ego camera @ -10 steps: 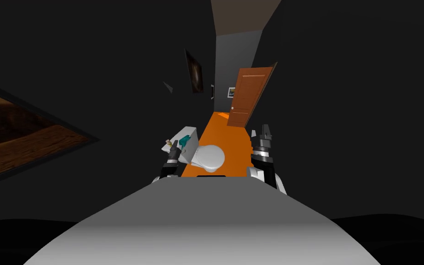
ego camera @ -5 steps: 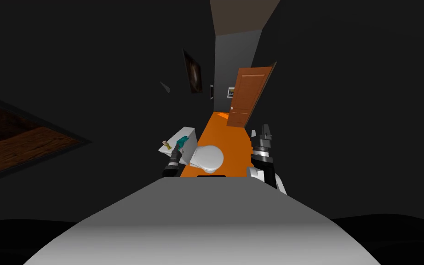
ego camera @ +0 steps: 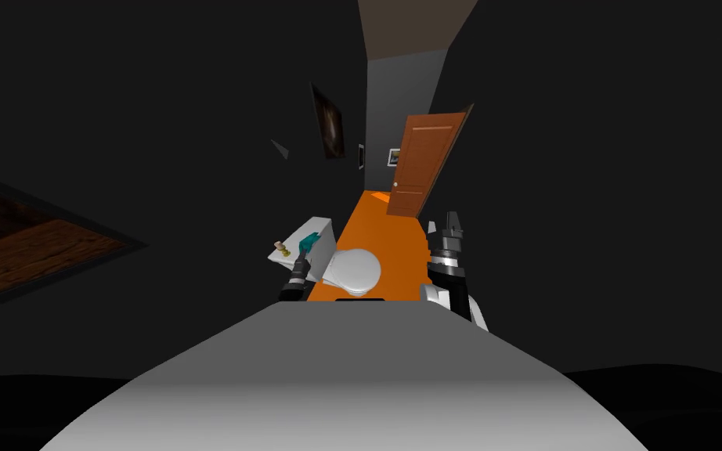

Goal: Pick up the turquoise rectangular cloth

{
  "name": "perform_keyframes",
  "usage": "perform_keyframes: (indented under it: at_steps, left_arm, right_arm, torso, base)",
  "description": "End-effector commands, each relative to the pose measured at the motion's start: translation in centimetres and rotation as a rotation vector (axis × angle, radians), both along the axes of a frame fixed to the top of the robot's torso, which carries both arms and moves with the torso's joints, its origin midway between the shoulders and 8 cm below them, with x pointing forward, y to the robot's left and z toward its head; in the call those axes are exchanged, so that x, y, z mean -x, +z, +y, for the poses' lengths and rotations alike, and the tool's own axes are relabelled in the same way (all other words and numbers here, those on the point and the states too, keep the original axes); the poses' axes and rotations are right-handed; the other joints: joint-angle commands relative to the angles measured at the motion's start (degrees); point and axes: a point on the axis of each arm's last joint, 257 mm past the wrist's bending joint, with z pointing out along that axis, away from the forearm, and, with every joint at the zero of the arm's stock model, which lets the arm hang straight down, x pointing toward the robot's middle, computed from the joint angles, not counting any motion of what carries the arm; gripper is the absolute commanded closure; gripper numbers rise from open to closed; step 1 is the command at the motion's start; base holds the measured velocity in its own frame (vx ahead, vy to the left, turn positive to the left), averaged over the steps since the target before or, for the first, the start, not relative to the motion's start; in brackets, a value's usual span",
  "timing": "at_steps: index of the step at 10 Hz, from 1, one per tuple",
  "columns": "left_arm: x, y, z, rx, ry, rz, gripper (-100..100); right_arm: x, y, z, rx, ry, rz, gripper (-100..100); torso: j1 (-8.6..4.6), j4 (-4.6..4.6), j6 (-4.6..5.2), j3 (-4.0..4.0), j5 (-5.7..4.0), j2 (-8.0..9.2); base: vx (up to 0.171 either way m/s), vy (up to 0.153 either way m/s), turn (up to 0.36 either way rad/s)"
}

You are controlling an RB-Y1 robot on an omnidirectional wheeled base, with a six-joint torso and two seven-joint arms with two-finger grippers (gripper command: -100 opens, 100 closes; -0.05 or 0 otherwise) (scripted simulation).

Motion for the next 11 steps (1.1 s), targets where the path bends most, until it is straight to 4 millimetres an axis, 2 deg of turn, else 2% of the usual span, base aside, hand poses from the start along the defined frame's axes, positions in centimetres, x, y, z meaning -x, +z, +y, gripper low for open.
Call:
perform_keyframes:
  at_steps: [1,8,10,11]
  left_arm:
    - [-0.1,-1.1,0.0,-0.002,0.001,0.018,-100]
    - [-1.2,-4.6,-0.2,0.004,0.009,0.061,-100]
    - [-1.8,-5.1,-0.7,0.016,0.015,0.059,-100]
    - [-2.3,-5.4,-1.6,0.042,0.023,0.055,-100]
  right_arm:
    - [0.0,0.0,0.0,0.0,0.0,0.0,0]
    - [0.0,0.0,0.0,0.0,0.0,0.0,0]
    - [0.0,0.0,0.0,0.0,0.0,0.0,0]
    - [0.0,0.0,0.0,0.0,0.0,0.0,0]
  torso:
    - [0.0,0.0,0.0,0.0,0.0,0.0]
    - [0.23,0.0,0.0,-0.01,0.05,-0.02]
    - [0.26,-0.01,0.0,-0.03,0.06,-0.04]
    - [0.3,-0.01,0.0,-0.01,0.06,-0.02]
  base:
    - [0.04,0.013,0.028]
    - [0.045,0.044,0.043]
    - [0.046,0.078,0.047]
    - [0.013,0.076,-0.007]
